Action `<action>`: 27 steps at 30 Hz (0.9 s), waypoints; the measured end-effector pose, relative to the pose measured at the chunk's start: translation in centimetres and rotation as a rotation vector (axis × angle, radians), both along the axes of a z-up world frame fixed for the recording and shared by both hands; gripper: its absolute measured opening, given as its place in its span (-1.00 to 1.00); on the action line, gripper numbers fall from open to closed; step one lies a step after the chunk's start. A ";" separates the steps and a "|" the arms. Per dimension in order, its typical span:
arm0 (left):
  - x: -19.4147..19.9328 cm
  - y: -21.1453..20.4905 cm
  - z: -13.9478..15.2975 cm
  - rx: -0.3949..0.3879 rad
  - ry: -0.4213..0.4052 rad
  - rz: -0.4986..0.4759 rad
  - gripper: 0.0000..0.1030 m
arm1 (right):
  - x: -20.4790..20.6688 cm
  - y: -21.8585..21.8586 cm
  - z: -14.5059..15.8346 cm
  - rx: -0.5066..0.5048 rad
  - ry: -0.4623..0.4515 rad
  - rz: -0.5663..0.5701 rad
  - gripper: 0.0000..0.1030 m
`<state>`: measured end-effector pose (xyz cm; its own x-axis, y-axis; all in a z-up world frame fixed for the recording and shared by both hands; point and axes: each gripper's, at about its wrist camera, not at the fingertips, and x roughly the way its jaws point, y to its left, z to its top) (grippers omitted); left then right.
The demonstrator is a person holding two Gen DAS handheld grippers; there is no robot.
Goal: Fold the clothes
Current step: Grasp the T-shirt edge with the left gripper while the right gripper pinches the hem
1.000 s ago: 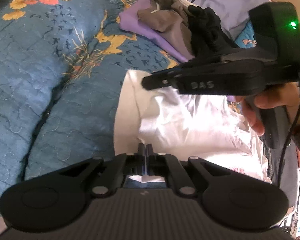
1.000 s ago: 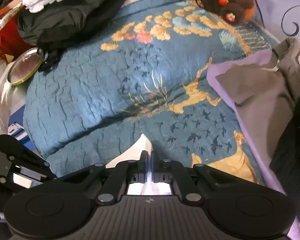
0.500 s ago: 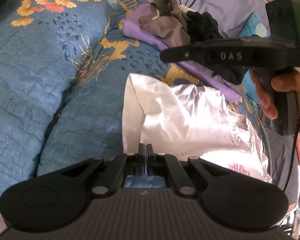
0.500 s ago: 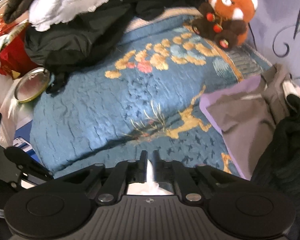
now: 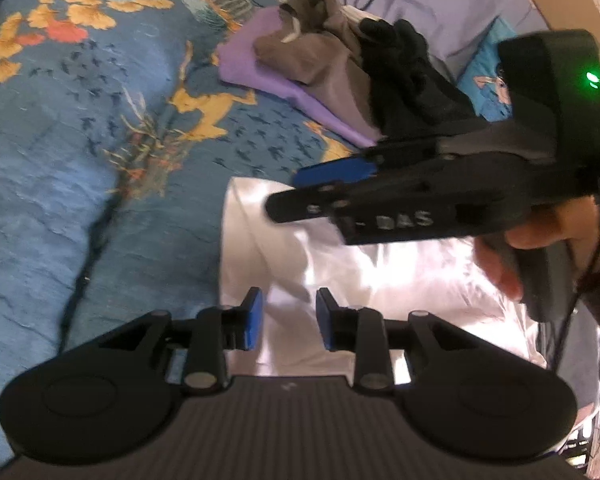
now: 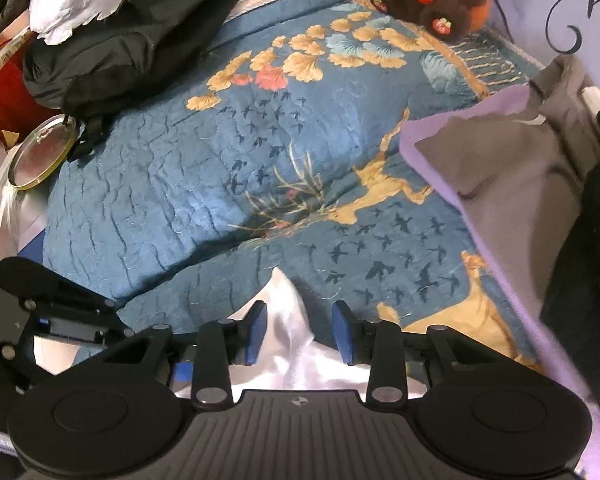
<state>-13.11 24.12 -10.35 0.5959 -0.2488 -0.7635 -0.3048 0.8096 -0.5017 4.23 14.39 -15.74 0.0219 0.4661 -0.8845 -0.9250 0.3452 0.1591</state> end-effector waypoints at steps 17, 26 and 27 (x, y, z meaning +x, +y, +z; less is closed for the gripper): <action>-4.0 0.8 1.2 -0.007 -0.009 0.078 -1.00 | -0.9 -0.9 4.3 0.115 -0.112 0.006 -0.95; -0.9 1.7 1.2 0.029 -0.047 0.010 -0.93 | -1.0 -1.0 5.5 0.134 -0.147 0.006 -0.95; -0.6 1.6 1.0 0.040 -0.042 -0.011 -0.88 | -1.0 -1.1 5.5 0.136 -0.145 0.005 -0.95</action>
<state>-13.69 25.68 -9.34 0.6250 -0.2258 -0.7473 -0.2748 0.8324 -0.4813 3.21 13.31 -10.19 0.1420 0.5813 -0.8012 -0.9433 0.3247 0.0684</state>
